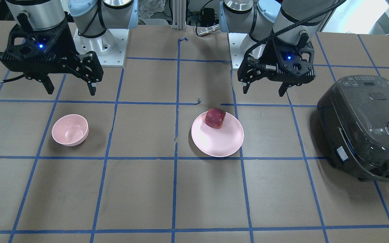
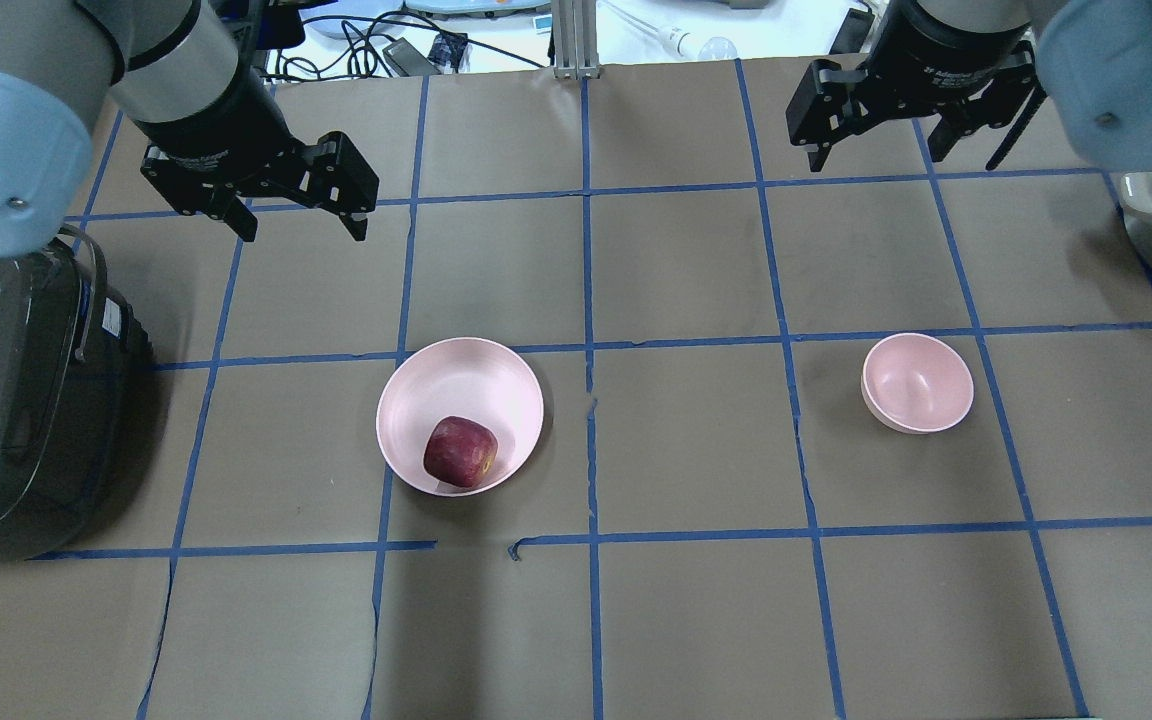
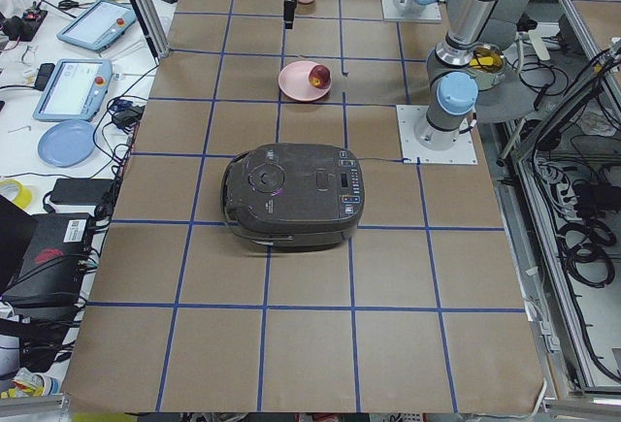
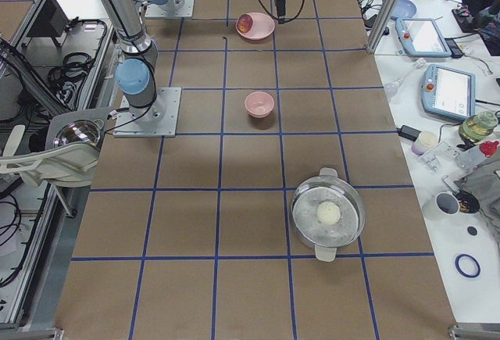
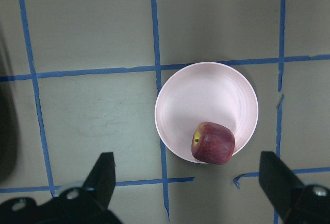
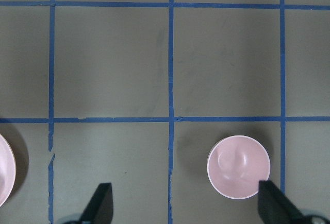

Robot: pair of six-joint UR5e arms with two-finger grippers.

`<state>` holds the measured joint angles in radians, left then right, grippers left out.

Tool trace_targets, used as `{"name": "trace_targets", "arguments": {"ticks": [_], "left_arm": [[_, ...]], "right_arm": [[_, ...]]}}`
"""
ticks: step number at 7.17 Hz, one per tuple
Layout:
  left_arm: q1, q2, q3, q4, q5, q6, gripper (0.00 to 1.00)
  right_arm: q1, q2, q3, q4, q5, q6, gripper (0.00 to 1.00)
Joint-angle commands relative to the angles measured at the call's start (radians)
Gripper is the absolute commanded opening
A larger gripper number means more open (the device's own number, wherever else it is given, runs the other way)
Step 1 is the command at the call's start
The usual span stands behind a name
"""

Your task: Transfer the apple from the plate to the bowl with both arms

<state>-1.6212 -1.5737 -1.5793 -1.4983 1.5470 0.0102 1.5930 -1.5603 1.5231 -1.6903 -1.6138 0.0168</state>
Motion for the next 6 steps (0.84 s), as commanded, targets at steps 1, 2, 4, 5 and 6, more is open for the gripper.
{"name": "trace_targets", "arguments": {"ticks": [1,2,4,5,6], "left_arm": [[-0.082,-0.015,-0.057,0.019,0.002,0.061,1.0],[-0.116,-0.017,-0.12,0.056,0.002,0.059,1.0],[-0.158,-0.037,-0.293,0.311,0.002,0.074,1.0],[-0.178,-0.045,-0.397,0.423,0.002,0.089,1.0],[-0.18,-0.066,-0.475,0.552,0.004,0.129,1.0]], "right_arm": [[-0.062,0.0,-0.003,0.009,0.0,-0.009,1.0],[-0.114,0.0,0.0,0.017,0.0,-0.04,1.0],[-0.267,0.012,0.011,0.052,0.006,-0.186,1.0],[-0.303,0.035,0.02,0.05,0.006,-0.243,1.0],[-0.341,0.055,0.038,0.038,0.006,-0.317,1.0]]}}
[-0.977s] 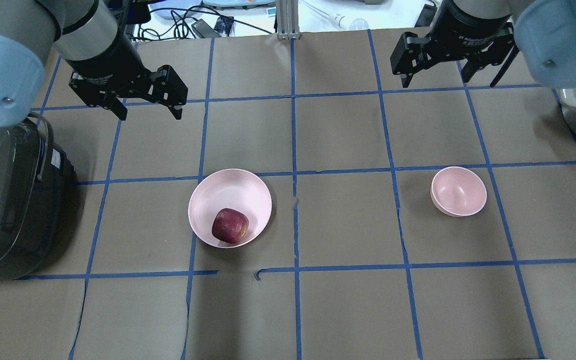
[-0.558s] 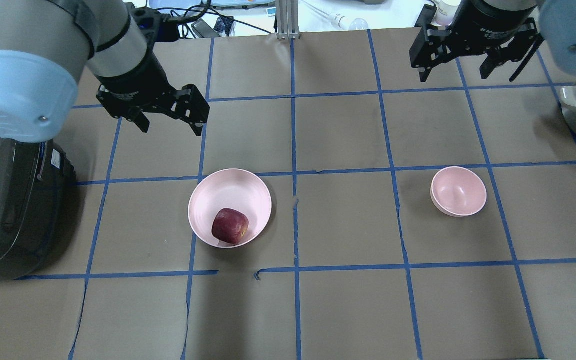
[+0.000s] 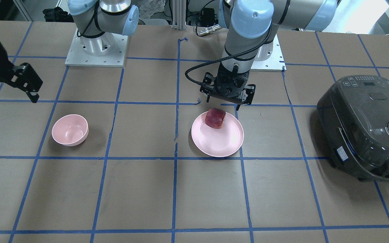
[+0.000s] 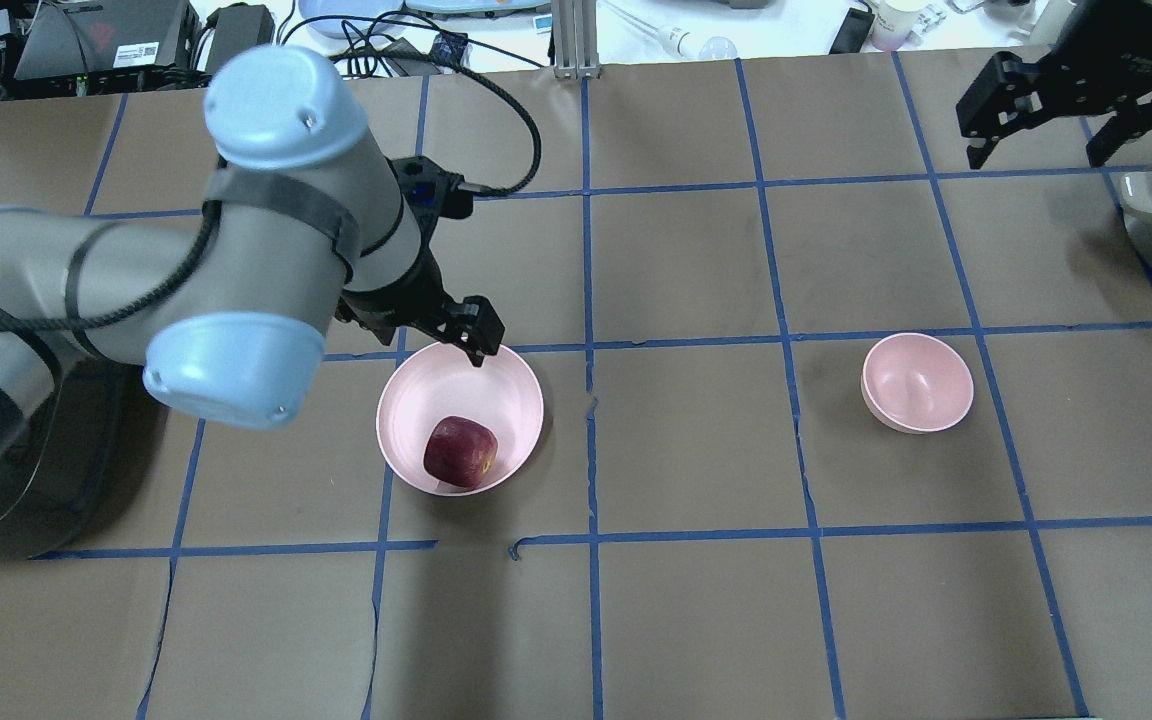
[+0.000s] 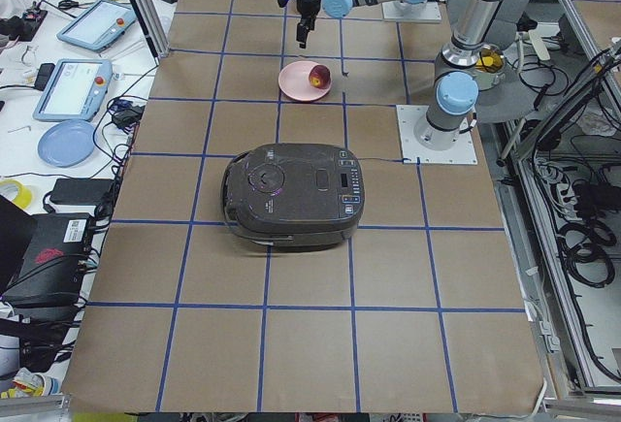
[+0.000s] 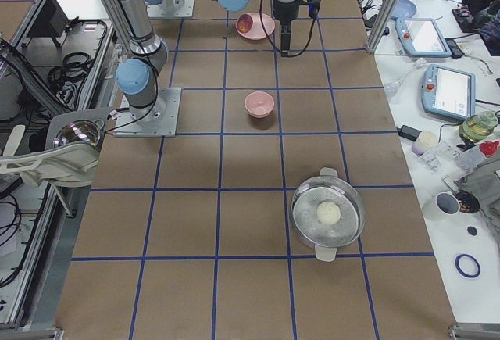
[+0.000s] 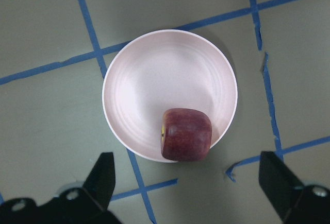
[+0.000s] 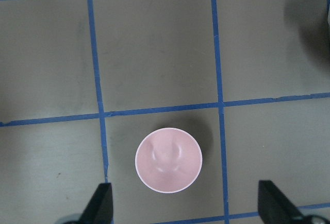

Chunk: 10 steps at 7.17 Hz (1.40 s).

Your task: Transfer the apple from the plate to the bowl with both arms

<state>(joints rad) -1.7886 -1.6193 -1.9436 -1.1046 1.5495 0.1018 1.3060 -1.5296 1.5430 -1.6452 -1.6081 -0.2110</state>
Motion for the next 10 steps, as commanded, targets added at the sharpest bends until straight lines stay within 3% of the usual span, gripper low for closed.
{"name": "trace_targets", "arguments": {"ticks": [1,2,4,6,7,8,9,10], "left_arm": [[-0.014,-0.046,-0.148,0.242,0.024,0.045,1.0],[-0.017,-0.066,-0.164,0.249,0.04,0.048,1.0],[-0.032,-0.089,-0.173,0.252,0.054,0.035,1.0],[-0.037,-0.093,-0.184,0.249,0.06,0.07,1.0],[-0.041,-0.091,-0.196,0.249,0.066,0.106,1.0],[-0.04,-0.103,-0.202,0.25,0.055,0.116,1.0],[-0.04,-0.123,-0.199,0.252,0.054,0.118,1.0],[-0.04,-0.14,-0.204,0.252,0.055,0.119,1.0]], "right_arm": [[-0.083,0.032,0.057,-0.013,0.022,-0.125,1.0],[-0.086,0.038,0.131,-0.065,0.03,-0.125,1.0],[-0.086,0.094,0.369,-0.372,0.03,-0.123,1.0],[-0.086,0.17,0.524,-0.595,0.031,-0.123,0.99],[-0.086,0.178,0.551,-0.604,0.031,-0.125,0.75],[-0.086,0.178,0.572,-0.625,0.031,-0.132,0.39],[-0.086,0.178,0.572,-0.643,0.03,-0.169,0.12],[-0.086,0.178,0.571,-0.645,0.03,-0.171,0.0]]}}
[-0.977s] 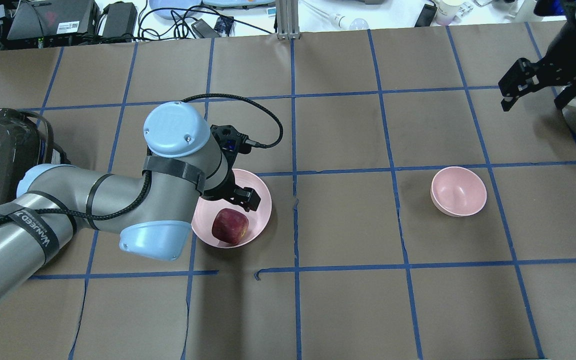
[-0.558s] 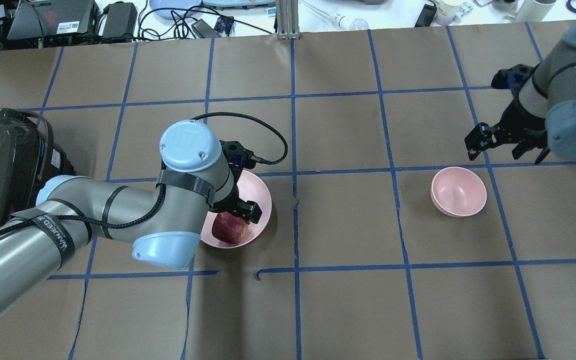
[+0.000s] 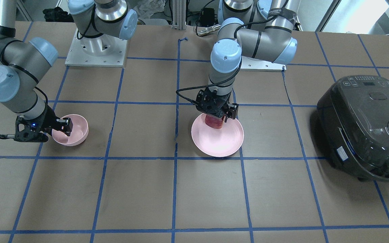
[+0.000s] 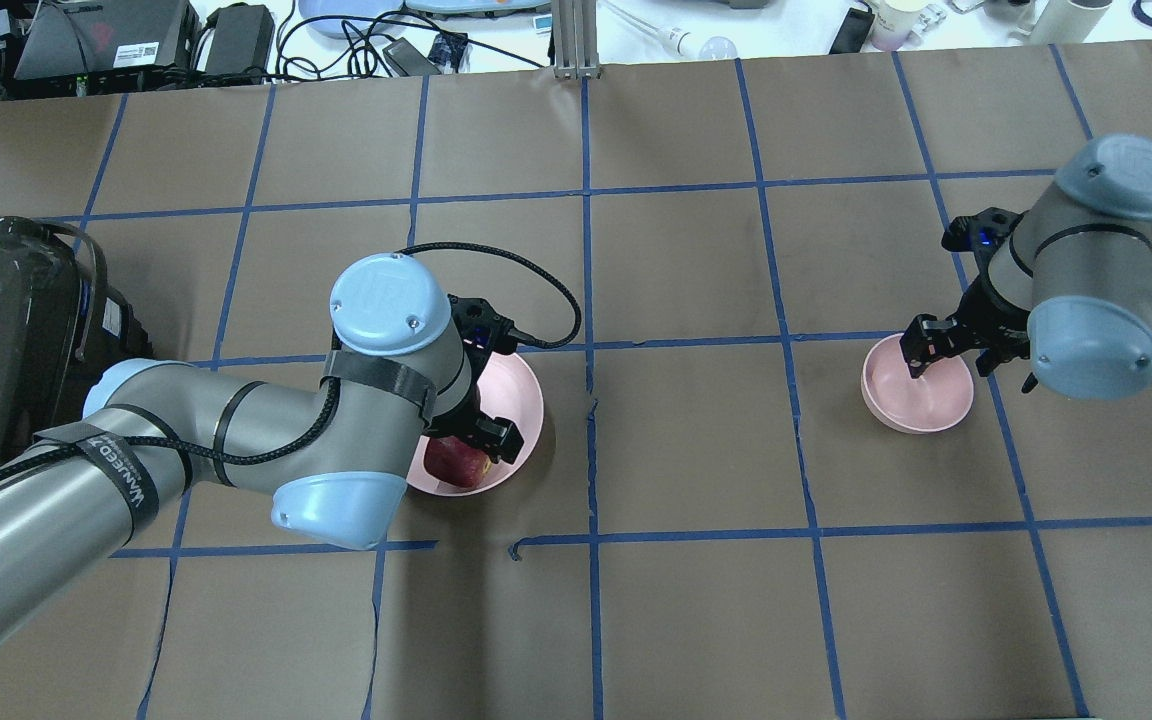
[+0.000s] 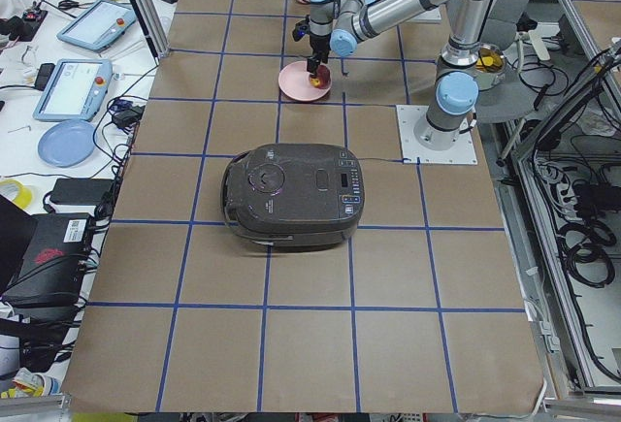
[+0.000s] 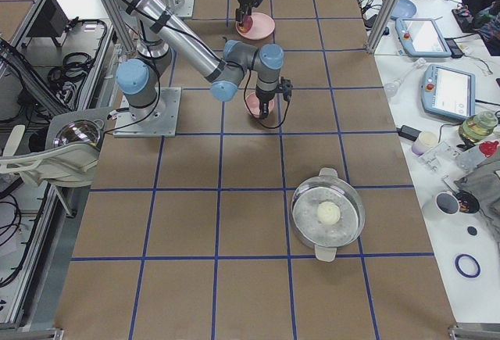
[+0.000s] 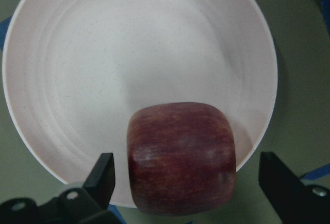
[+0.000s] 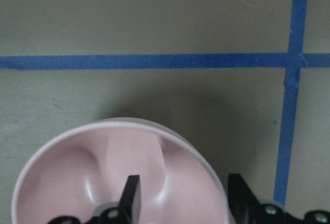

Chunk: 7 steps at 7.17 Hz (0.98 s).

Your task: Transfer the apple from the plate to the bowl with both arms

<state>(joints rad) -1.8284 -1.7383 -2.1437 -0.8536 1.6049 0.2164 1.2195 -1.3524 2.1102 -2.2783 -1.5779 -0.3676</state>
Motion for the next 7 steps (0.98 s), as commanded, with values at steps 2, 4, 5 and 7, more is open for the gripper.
{"name": "trace_targets", "arguments": {"ticks": [2,4,5,7], "left_arm": [[0.005,-0.052,-0.001,0.062,0.009,0.024,1.0],[0.005,-0.06,-0.007,0.065,0.01,0.023,0.92],[0.003,-0.056,-0.007,0.065,0.047,0.02,0.38],[0.003,-0.038,0.001,0.065,0.049,0.006,0.0]], "right_arm": [[0.0,-0.005,-0.004,-0.009,-0.001,-0.011,0.0],[0.011,-0.01,-0.05,0.008,0.004,0.002,0.0],[0.032,-0.007,-0.071,0.019,0.078,0.034,0.0],[0.122,-0.004,-0.075,0.049,0.168,0.274,0.0]]}}
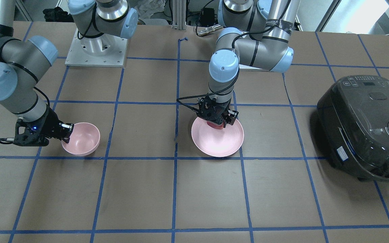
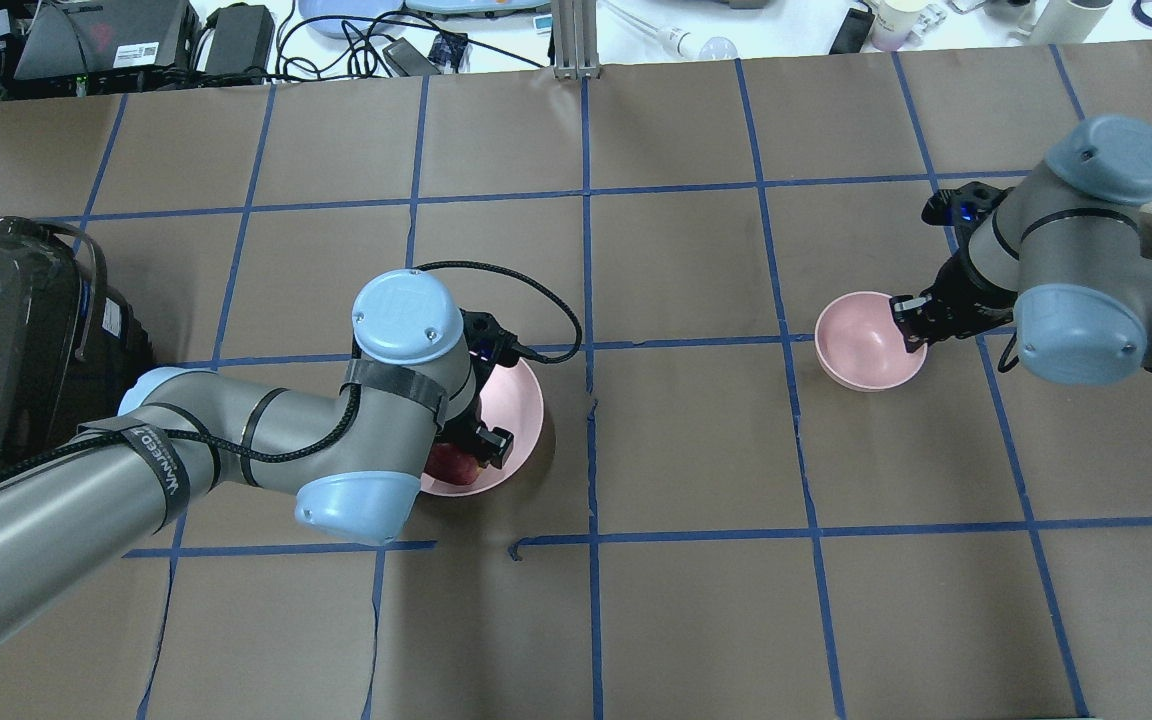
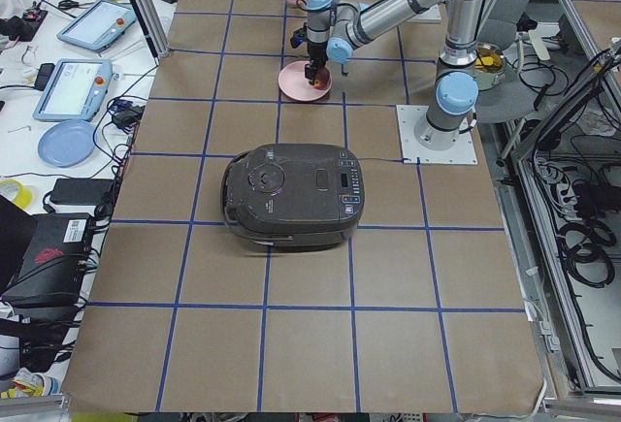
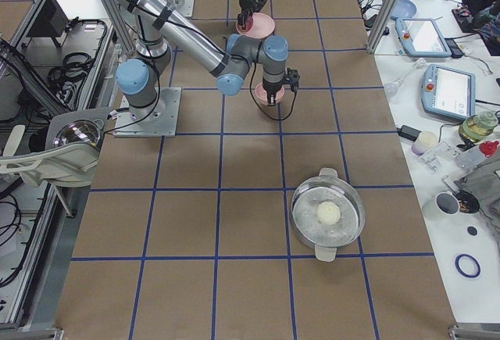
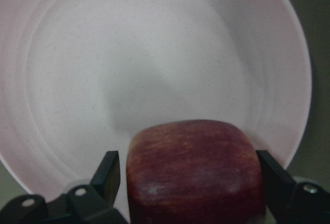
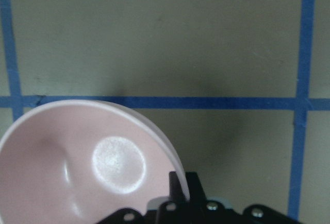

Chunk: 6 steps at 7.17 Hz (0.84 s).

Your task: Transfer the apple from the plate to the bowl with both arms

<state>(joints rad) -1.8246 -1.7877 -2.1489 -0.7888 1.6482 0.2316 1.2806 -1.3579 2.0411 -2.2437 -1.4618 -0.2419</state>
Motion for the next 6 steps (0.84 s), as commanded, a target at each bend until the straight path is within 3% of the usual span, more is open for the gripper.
{"name": "trace_targets", "arguments": {"ticks": [1,2,4,5,6], "left_arm": [[-0.001,0.036,0.018,0.003,0.028,-0.006,0.0],[0.001,0.056,0.041,-0.004,0.024,-0.012,0.0],[0.002,0.076,0.105,-0.055,0.021,-0.033,0.0],[0.002,0.071,0.125,-0.072,0.019,-0.064,0.0],[0.001,0.076,0.138,-0.081,0.019,-0.102,0.0]], "right_arm": [[0.169,0.002,-0.004,0.012,0.058,0.238,0.0],[0.271,0.008,-0.004,0.004,0.063,0.306,0.0],[0.327,0.014,0.007,0.012,0.063,0.309,0.0],[0.33,0.016,0.011,0.012,0.061,0.299,0.13],[0.329,0.02,0.017,0.001,0.054,0.293,0.99]]}}
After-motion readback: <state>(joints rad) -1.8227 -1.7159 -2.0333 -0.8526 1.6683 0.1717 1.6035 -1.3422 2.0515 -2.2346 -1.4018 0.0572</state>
